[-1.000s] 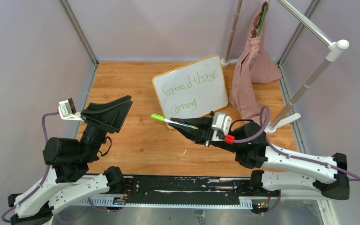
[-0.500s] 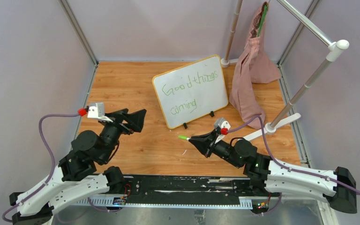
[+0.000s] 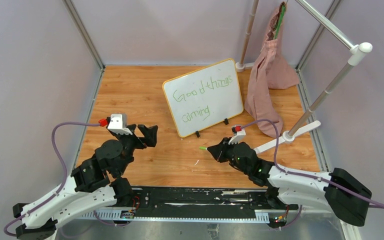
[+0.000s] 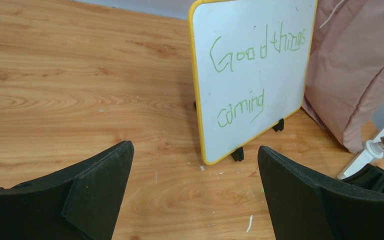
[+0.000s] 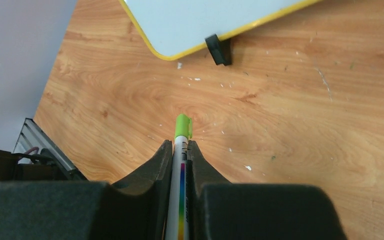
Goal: Write a sentence on the whiteboard
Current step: Place the whiteboard marker at the center of the board.
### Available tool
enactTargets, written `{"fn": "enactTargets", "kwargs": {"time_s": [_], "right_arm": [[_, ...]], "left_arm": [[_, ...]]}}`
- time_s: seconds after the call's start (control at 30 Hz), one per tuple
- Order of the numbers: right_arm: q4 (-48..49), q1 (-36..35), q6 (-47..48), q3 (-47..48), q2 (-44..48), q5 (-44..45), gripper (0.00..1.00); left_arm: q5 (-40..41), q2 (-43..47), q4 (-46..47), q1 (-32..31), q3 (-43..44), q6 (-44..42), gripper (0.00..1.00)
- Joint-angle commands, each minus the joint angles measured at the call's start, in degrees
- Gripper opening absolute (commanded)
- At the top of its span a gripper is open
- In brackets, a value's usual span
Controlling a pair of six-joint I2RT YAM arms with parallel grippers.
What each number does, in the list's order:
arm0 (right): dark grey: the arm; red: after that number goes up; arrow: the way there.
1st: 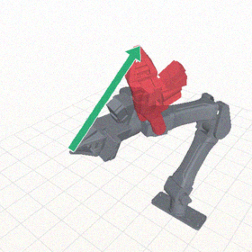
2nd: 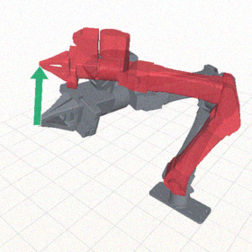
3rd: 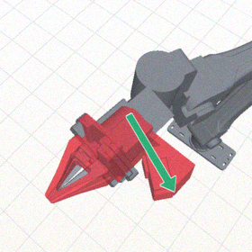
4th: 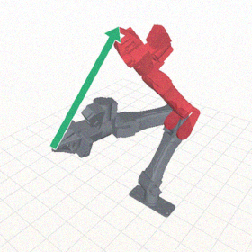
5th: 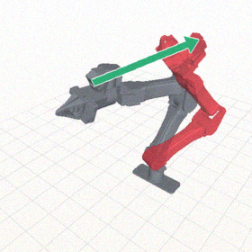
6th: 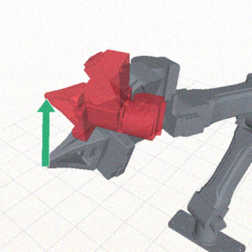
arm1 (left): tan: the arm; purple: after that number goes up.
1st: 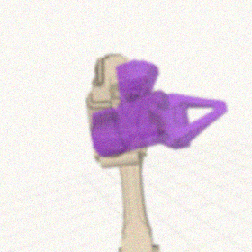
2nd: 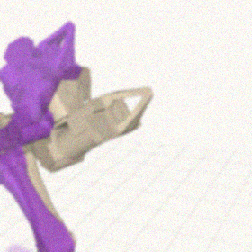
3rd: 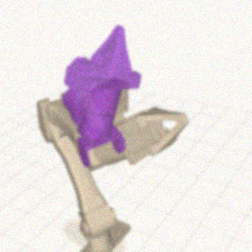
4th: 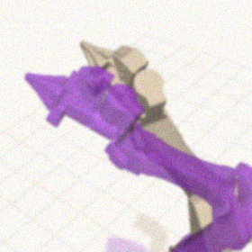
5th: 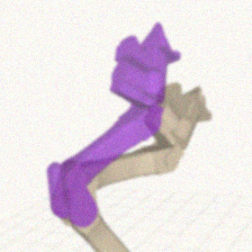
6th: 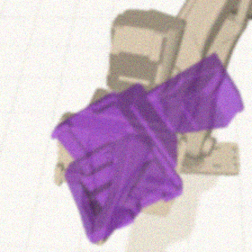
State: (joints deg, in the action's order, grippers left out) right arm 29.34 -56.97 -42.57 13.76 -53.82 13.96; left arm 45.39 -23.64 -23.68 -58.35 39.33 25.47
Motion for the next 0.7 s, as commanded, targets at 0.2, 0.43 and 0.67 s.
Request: {"fn": "enactTargets", "kwargs": {"time_s": [0.2,0.43,0.67], "right_arm": [[0.3,2.3,-9.2,-1.3,-7.8,-0.4,0.21],[-8.0,2.6,-9.6,-1.9,-4.4,1.5,0.38],[-19.7,3.1,-11.2,-3.5,4.2,4.6,0.64]], "left_arm": [[2.6,-4.4,-6.1,-0.3,0.1,6.3,1.0],[1.9,-5.4,-6.7,-0.3,-0.6,7.6,1.0],[1.3,-6.1,-6.9,-0.4,-0.8,7.3,1.0]]}}
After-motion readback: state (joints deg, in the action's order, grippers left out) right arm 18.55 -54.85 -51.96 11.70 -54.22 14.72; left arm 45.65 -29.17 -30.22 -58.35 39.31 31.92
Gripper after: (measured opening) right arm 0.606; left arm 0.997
